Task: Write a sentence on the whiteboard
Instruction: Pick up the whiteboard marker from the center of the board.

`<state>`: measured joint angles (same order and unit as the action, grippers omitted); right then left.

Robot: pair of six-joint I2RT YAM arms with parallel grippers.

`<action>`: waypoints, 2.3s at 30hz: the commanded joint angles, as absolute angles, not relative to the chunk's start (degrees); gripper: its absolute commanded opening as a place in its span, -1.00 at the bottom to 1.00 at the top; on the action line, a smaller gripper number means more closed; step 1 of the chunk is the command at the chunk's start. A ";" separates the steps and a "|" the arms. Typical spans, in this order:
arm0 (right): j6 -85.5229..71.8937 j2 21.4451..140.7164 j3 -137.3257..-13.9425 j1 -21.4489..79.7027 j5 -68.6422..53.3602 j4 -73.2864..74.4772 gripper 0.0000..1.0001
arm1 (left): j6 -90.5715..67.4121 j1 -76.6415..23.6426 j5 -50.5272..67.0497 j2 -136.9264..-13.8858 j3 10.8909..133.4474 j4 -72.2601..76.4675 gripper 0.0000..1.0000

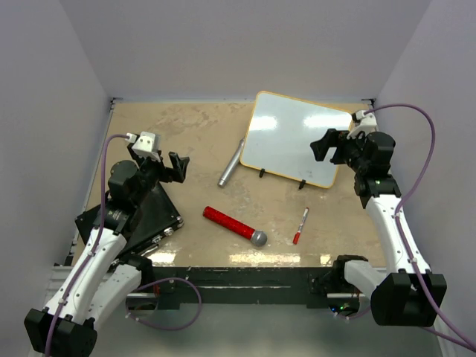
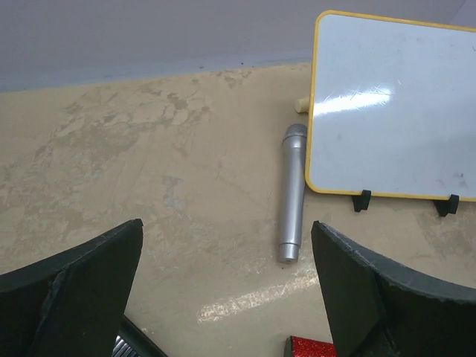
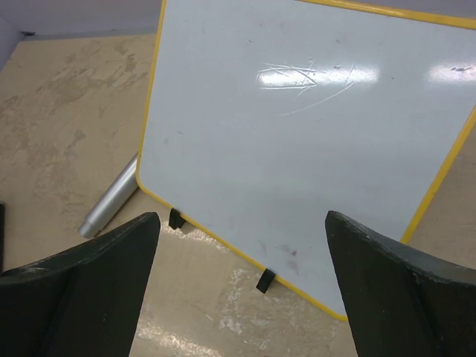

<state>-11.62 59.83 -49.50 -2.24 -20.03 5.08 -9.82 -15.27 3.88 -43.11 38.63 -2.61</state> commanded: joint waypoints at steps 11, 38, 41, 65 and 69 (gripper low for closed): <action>-12.04 58.27 -51.68 -2.37 -20.92 2.81 0.97 | -8.88 -14.94 7.64 -42.63 39.11 0.97 1.00; 111.88 75.40 -56.08 -0.45 -50.28 72.77 0.92 | -14.24 -15.29 27.25 -41.48 35.95 -3.16 1.00; 109.62 76.90 -54.50 4.82 -45.45 70.59 0.85 | -14.06 -15.29 27.33 -41.84 35.86 -3.08 1.00; 95.71 81.30 -42.54 16.70 -22.59 46.85 -0.06 | -14.24 -15.29 28.30 -41.22 35.33 -2.37 1.00; 94.57 82.00 -41.93 17.05 -21.80 45.97 -0.13 | -14.33 -15.29 28.57 -41.31 35.24 -2.29 1.00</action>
<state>95.85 81.73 -42.61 16.51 -23.27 47.48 -15.22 -15.38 27.07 -41.74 35.73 -4.16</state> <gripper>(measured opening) 0.455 0.997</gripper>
